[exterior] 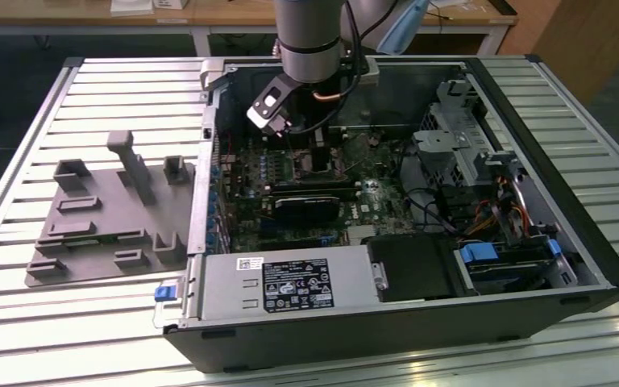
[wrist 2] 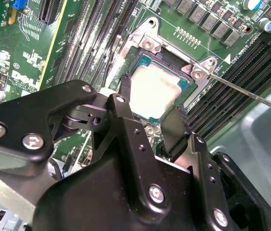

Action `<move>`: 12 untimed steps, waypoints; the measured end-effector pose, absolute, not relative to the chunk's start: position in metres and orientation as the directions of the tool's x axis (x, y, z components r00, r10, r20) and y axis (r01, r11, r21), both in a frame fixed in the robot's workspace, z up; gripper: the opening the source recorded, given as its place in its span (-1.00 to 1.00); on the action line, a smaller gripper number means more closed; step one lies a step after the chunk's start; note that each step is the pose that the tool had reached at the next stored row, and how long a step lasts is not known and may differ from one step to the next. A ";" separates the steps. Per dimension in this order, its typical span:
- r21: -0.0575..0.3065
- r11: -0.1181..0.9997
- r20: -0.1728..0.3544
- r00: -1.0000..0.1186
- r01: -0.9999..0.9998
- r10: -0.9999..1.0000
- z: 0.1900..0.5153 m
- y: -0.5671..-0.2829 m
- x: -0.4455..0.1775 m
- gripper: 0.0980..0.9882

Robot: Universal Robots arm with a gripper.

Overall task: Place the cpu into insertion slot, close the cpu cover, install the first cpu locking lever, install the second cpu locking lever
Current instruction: 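Place the cpu into insertion slot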

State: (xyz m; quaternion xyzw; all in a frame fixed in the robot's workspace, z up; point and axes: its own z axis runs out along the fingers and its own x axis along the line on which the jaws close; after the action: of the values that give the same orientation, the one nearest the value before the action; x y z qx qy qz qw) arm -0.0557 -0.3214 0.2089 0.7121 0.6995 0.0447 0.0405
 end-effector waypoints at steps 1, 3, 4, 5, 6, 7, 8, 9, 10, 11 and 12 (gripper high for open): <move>0.120 -0.018 0.007 0.017 0.993 1.000 0.209 -0.321 -0.056 -0.06; 0.120 -0.018 0.007 0.017 0.993 1.000 0.209 -0.321 -0.056 -0.21; 0.120 -0.018 0.007 0.017 0.993 1.000 0.209 -0.321 -0.056 -0.34; 0.120 -0.018 0.007 0.017 0.993 1.000 0.209 -0.321 -0.056 -0.34; 0.120 -0.018 0.007 0.017 0.993 1.000 0.209 -0.321 -0.056 -0.47; 0.120 -0.018 0.007 0.017 0.993 1.000 0.209 -0.321 -0.056 -0.60; 0.120 -0.018 0.007 0.017 0.993 1.000 0.209 -0.321 -0.056 -0.60; 0.120 -0.018 0.007 0.017 0.993 1.000 0.209 -0.321 -0.056 -0.74; 0.120 -0.018 0.007 0.017 0.993 1.000 0.209 -0.321 -0.056 -0.87; 0.120 -0.018 0.007 0.017 0.993 1.000 0.209 -0.321 -0.056 -0.99; 0.120 -0.018 0.007 0.017 0.993 1.000 0.209 -0.321 -0.056 -0.99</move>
State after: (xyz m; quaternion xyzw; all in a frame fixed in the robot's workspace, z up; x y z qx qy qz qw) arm -0.0557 -0.3214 0.2089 0.7121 0.6995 0.0448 0.0405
